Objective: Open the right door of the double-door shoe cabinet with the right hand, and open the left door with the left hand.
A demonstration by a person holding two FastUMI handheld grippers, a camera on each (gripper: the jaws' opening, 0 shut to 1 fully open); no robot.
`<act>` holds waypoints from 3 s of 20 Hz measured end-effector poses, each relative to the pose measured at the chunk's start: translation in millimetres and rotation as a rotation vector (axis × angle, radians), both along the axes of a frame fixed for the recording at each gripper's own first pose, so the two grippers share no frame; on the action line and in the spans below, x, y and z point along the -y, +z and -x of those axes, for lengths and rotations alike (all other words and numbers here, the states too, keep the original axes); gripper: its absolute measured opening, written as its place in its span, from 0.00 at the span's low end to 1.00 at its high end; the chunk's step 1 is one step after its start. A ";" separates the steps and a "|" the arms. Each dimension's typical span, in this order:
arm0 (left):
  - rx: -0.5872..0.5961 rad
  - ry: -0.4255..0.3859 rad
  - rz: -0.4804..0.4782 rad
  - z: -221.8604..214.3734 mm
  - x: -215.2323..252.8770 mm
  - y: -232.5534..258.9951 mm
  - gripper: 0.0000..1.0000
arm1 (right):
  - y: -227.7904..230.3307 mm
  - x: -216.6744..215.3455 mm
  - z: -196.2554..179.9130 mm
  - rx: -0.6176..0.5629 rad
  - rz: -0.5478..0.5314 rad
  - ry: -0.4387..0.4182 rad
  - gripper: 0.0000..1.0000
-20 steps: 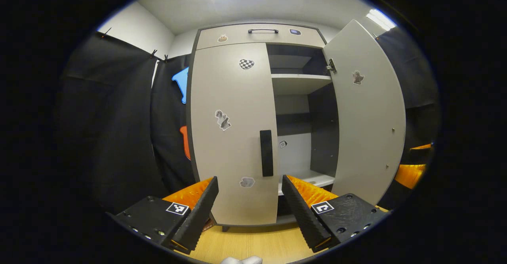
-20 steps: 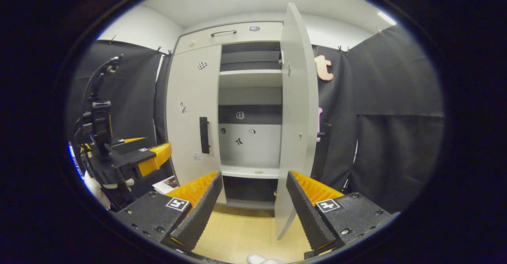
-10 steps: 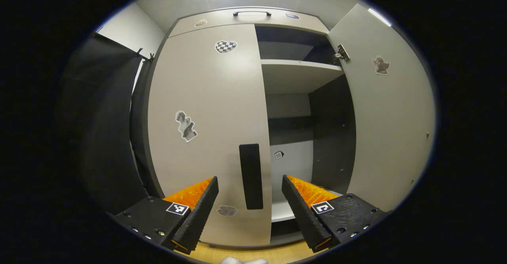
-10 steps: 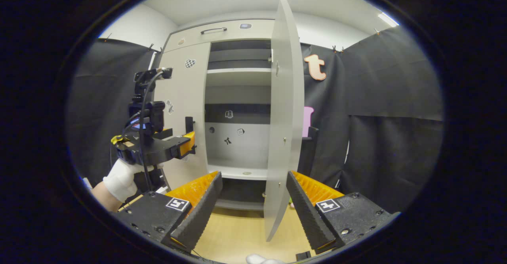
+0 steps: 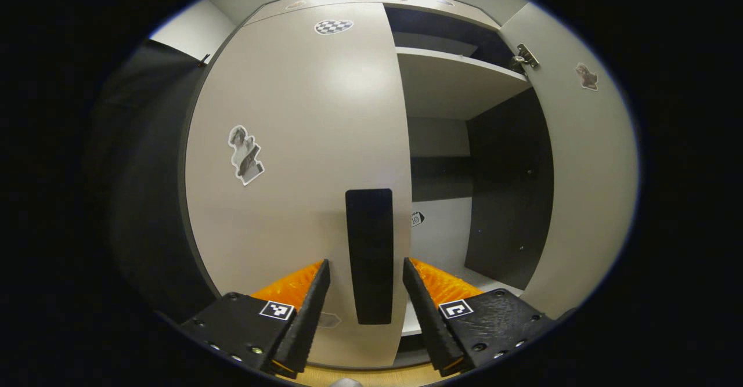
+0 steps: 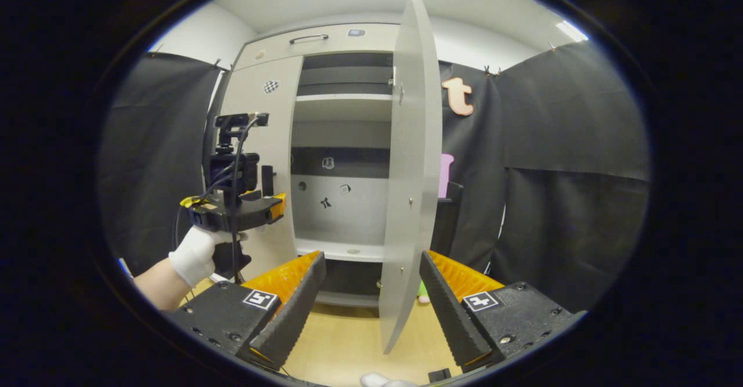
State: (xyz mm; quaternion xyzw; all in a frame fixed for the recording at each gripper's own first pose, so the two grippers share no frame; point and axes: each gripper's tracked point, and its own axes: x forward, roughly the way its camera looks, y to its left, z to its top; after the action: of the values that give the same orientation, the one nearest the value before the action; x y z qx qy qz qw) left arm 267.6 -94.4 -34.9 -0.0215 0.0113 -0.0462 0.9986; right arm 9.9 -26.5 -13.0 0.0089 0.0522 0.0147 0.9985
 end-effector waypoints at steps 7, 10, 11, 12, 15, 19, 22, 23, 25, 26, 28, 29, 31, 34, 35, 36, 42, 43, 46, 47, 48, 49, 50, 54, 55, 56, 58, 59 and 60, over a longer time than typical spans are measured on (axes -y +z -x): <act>-0.017 -0.029 -0.021 -2.0 5.0 -3.2 0.28 | 0.6 -13.8 -4.2 -0.001 0.005 0.045 1.00; -0.020 -0.024 0.001 1.1 3.0 -3.5 0.16 | 2.8 -16.6 0.1 0.007 0.008 0.055 1.00; -0.023 -0.023 0.004 1.5 3.3 -3.4 0.11 | 4.2 -15.7 1.4 0.010 0.008 0.055 1.00; -0.028 -0.030 0.004 6.3 2.9 -3.0 0.00 | 4.5 -14.3 3.3 0.013 0.005 0.054 1.00; -0.029 -0.047 0.022 11.0 2.9 -3.5 0.04 | 6.6 -12.6 6.7 0.016 0.003 0.056 1.00; -0.024 -0.056 0.021 32.1 -2.2 -1.9 0.05 | 3.3 -20.3 15.9 0.014 0.001 0.076 1.00; -0.025 -0.071 0.015 54.2 -12.1 -6.4 0.05 | 1.1 -28.3 22.8 0.015 -0.002 0.097 1.00; -0.027 -0.070 0.012 60.1 -15.7 -5.8 0.05 | 1.3 -31.2 24.5 0.015 -0.006 0.105 1.00; -0.025 -0.068 0.011 73.8 -23.0 -5.7 0.04 | 1.7 -36.3 29.6 0.019 -0.012 0.118 1.00; -0.024 -0.066 0.013 80.5 -26.9 -6.5 0.04 | 1.3 -39.4 31.9 0.019 -0.012 0.124 1.00; -0.026 -0.063 0.013 93.8 -35.9 -6.2 0.04 | -0.5 -45.8 34.8 0.021 -0.016 0.139 1.00; -0.029 -0.060 0.014 100.1 -40.2 -6.2 0.04 | -0.6 -49.8 35.6 0.022 -0.017 0.146 1.00; -0.026 -0.051 0.015 115.2 -51.4 -5.7 0.04 | -1.8 -59.4 41.3 0.022 -0.018 0.161 1.00; -0.025 -0.037 0.007 133.7 -70.2 -6.4 0.04 | -3.6 -74.2 46.5 0.024 -0.019 0.184 1.00; -0.027 -0.033 0.004 139.0 -76.7 -6.1 0.04 | -4.4 -79.1 48.1 0.022 -0.019 0.191 1.00; -0.029 -0.032 -0.001 143.6 -82.9 -6.3 0.04 | -5.4 -84.3 48.6 0.022 -0.020 0.199 1.00; -0.034 0.007 0.005 162.7 -117.6 -10.7 0.03 | -11.0 -102.8 51.4 0.014 -0.030 0.220 1.00; -0.036 0.017 -0.001 165.4 -124.3 -11.2 0.03 | -11.0 -105.3 50.7 0.013 -0.033 0.222 1.00; -0.037 0.047 0.011 173.4 -148.2 -14.9 0.00 | -11.0 -113.5 51.0 0.014 -0.037 0.229 1.00; -0.035 0.053 0.016 175.2 -155.6 -14.4 0.00 | -10.7 -115.6 50.8 0.014 -0.035 0.232 1.00; -0.036 0.060 0.018 175.9 -163.7 -14.6 0.00 | -11.3 -118.8 50.2 0.013 -0.034 0.235 1.00; -0.038 0.069 0.011 178.0 -171.6 -15.6 0.00 | -11.1 -121.9 50.4 0.013 -0.035 0.239 1.00; -0.041 0.079 0.002 179.5 -180.5 -16.4 0.00 | -11.6 -125.1 50.4 0.013 -0.036 0.242 1.00; -0.036 0.136 -0.033 184.6 -221.0 -18.6 0.00 | -11.9 -137.5 51.5 0.015 -0.035 0.255 1.00; -0.038 0.147 -0.045 185.7 -232.6 -20.4 0.00 | -11.7 -140.2 50.3 0.014 -0.035 0.259 1.00; -0.031 0.127 -0.034 185.3 -240.1 -22.7 0.00 | -12.3 -142.9 50.5 0.014 -0.034 0.260 1.00; -0.026 0.083 0.000 180.2 -245.9 -25.7 0.00 | -13.4 -148.0 50.9 0.011 -0.032 0.265 1.00; -0.010 0.058 -0.020 179.2 -247.0 -21.6 0.00 | -13.9 -149.4 49.9 0.008 -0.027 0.264 1.00; -0.014 0.044 -0.055 179.1 -247.7 -24.3 0.00 | -14.9 -150.4 50.0 0.006 -0.026 0.264 1.00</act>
State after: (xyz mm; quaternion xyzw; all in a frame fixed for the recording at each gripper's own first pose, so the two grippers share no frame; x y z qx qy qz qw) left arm 88.6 153.3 -59.3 0.0051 0.0191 -0.0235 0.9995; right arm -40.1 124.0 -27.9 0.0146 0.0500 0.1467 0.9878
